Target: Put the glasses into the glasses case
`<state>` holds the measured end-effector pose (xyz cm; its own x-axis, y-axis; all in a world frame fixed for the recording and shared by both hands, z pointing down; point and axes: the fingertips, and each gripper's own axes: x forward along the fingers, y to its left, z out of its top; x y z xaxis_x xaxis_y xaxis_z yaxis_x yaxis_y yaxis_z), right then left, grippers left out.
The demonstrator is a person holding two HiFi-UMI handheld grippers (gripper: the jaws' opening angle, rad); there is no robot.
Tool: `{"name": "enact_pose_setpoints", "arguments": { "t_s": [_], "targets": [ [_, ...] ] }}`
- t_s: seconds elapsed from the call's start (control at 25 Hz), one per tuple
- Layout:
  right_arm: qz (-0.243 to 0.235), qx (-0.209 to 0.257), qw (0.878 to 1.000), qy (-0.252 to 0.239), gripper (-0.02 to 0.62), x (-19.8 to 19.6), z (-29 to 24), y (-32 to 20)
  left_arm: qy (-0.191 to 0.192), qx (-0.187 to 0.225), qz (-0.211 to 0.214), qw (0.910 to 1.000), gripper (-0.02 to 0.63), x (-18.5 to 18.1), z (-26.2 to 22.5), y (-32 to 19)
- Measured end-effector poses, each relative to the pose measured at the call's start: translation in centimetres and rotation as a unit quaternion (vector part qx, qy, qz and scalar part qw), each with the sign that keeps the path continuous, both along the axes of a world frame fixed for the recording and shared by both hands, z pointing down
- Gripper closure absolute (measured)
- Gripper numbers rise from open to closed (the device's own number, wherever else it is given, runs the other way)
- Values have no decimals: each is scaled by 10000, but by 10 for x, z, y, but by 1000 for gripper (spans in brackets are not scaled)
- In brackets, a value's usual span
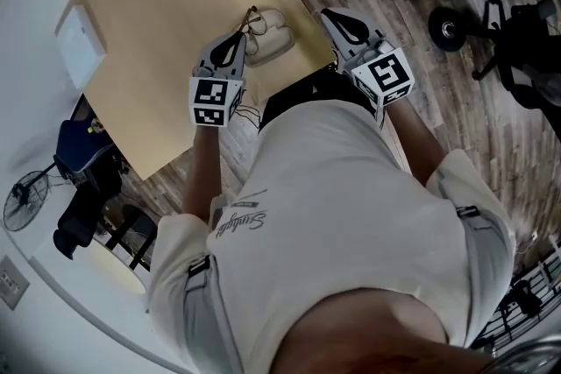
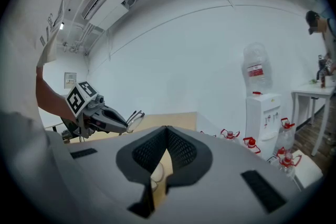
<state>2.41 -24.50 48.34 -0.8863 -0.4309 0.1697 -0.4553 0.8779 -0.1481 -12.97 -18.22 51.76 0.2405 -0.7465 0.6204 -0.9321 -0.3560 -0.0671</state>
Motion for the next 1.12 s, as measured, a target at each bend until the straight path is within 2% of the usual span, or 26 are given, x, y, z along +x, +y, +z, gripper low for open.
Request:
{"name": "enact_pose_setpoints", "arguments": {
  "t_s": [0.32, 0.6, 0.88, 1.12],
  "targets": [
    [318, -4, 9994, 144, 600, 4, -6, 4, -232, -568, 757, 9952, 586, -5, 36, 10],
    [546, -87, 9979, 347, 600, 9, 2, 5, -378, -1052, 1167, 9869, 586, -9, 70, 15],
    [787, -286, 9955, 434, 600, 13, 18, 3, -619, -1562, 1800, 9692, 586, -2, 112, 18],
    [476, -183, 9971, 570, 600, 0, 21, 6, -756, -1786, 2039, 9596, 586, 4, 129, 16]
  ]
}}
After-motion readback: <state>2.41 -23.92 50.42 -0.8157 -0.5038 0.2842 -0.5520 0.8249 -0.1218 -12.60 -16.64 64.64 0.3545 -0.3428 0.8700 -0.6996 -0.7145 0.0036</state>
